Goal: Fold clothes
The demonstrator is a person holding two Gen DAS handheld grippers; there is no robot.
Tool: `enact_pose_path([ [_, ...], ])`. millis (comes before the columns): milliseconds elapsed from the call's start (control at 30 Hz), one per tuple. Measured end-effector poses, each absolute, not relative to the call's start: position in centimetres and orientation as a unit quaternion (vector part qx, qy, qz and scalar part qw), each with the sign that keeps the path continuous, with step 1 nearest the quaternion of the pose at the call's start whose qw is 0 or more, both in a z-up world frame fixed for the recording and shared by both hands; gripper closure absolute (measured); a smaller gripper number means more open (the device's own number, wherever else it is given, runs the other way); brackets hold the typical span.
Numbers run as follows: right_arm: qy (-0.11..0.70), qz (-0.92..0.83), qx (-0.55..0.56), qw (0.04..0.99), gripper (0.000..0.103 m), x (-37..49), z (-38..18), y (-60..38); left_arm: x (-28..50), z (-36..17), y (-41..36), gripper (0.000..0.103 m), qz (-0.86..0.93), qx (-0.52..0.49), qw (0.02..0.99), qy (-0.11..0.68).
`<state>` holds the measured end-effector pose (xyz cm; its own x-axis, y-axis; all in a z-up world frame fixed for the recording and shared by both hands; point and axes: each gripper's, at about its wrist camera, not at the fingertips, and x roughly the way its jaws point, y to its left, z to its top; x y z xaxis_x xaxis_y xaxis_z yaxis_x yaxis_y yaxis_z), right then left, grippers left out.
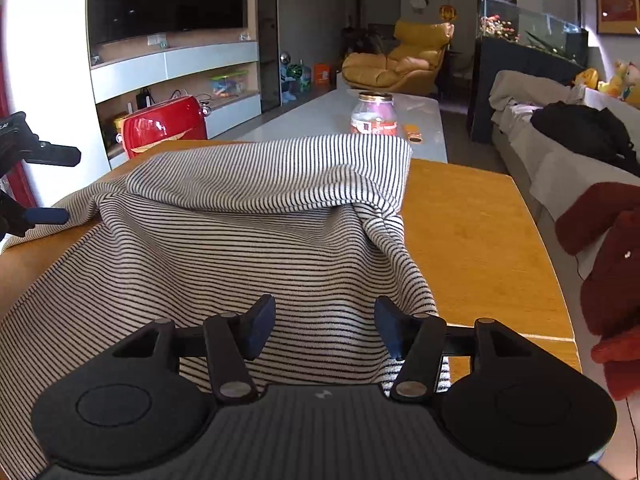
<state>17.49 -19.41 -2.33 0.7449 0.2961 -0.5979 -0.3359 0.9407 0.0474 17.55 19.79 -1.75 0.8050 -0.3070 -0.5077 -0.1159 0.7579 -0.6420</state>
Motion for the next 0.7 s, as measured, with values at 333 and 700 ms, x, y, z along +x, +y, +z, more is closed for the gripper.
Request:
enact_pose_path([
  [333,0.299,0.161,-0.028,0.940,0.043,16.9,-1.9,-20.0,17.6,-4.4,21.2,0.015,-0.022,-0.463,0.829,0.312],
  [700,0.283,0.165,-0.009,0.945,0.038,16.7,-1.8,-20.6,20.3,-0.7,17.8,0.075,0.082,-0.239,0.940,0.229],
])
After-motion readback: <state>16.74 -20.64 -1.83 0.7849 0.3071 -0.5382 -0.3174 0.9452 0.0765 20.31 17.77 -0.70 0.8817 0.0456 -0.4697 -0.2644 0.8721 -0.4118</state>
